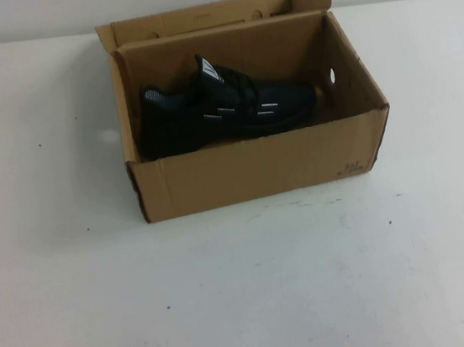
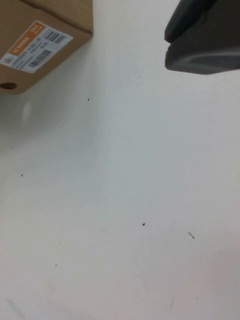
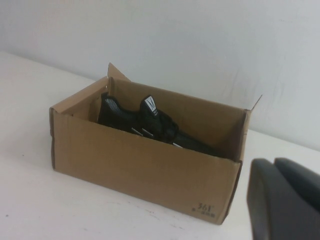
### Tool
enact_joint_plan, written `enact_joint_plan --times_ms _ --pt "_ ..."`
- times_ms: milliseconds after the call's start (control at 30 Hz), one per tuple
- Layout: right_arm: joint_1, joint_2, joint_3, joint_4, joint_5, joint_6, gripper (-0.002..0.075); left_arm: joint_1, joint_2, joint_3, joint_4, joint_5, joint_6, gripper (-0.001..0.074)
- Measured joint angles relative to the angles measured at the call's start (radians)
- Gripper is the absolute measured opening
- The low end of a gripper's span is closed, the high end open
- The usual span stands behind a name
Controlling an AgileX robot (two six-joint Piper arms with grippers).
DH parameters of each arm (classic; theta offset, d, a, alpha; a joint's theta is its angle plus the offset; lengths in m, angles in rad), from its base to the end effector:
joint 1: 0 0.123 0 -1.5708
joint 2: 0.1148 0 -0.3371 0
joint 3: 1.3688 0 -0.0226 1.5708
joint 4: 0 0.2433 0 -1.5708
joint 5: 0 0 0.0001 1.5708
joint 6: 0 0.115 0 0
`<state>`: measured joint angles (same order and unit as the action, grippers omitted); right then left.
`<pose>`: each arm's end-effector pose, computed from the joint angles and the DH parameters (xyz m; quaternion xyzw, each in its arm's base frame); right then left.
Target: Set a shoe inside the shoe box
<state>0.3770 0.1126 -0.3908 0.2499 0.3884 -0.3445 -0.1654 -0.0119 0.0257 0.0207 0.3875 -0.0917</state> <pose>0.0009 0.0120 0.3056 -0.2042 0.6814 0.1256 0.6915 0.0150 -0.0016 0.1624 0.0353 0.8082 -0.0666 0.5841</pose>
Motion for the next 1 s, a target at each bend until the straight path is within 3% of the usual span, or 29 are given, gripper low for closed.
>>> enact_joint_plan --times_ms 400,733,867,1000 --pt "-0.007 -0.002 0.0 -0.025 0.0 0.0 -0.0018 0.0 0.0 0.0 0.0 0.002 0.0 -0.0004" --pt "-0.271 -0.035 0.128 -0.078 -0.022 0.0 -0.0018 0.0 0.0 0.0 0.0 0.002 0.0 -0.0004" --pt "-0.316 -0.065 0.243 -0.061 -0.03 0.013 -0.0017 0.0 0.0 0.0 0.002 0.004 0.0 -0.0004" --pt "-0.339 -0.115 0.333 -0.059 -0.034 0.153 -0.0017 0.0 0.0 0.0 0.002 0.004 0.0 -0.0004"
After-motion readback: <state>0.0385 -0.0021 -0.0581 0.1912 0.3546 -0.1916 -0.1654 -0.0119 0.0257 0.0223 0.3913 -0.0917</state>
